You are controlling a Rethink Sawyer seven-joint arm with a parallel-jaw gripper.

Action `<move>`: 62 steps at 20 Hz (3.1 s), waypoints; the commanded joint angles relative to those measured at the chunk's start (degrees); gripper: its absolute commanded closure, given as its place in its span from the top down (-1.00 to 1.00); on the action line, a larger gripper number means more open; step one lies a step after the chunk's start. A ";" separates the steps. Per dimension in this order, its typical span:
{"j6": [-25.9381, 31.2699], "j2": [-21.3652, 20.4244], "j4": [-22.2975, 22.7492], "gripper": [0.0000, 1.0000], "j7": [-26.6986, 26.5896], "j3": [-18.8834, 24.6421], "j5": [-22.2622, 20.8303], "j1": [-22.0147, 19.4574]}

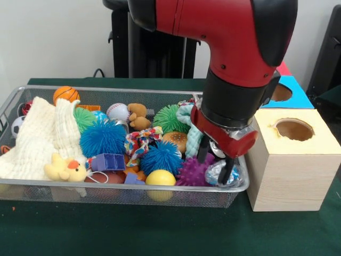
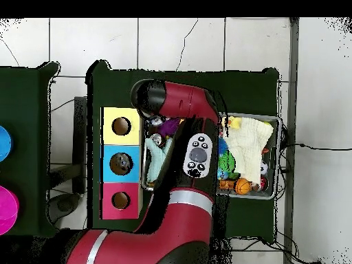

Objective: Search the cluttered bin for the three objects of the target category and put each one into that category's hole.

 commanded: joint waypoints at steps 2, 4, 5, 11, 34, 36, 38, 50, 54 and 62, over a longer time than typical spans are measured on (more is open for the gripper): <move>10.21 0.82 4.16 1.00 5.07 5.18 2.08 -0.71; 10.51 0.69 5.03 1.00 4.82 5.73 2.43 -0.95; 9.61 0.89 5.90 1.00 4.78 6.46 2.90 -1.07; 4.67 3.38 6.75 1.00 4.86 9.83 5.29 -1.49; -0.67 9.30 0.12 1.00 9.02 2.84 1.90 1.79; -0.90 9.85 -0.53 1.00 8.71 2.48 1.94 1.71; -0.94 9.99 -0.83 1.00 8.89 1.87 1.95 1.91; 8.80 5.70 -5.27 1.00 8.63 -2.31 2.79 3.23; 13.34 5.35 -7.72 1.00 8.53 -2.59 3.56 3.15; 21.26 6.54 -15.94 1.00 7.82 -4.59 3.37 3.09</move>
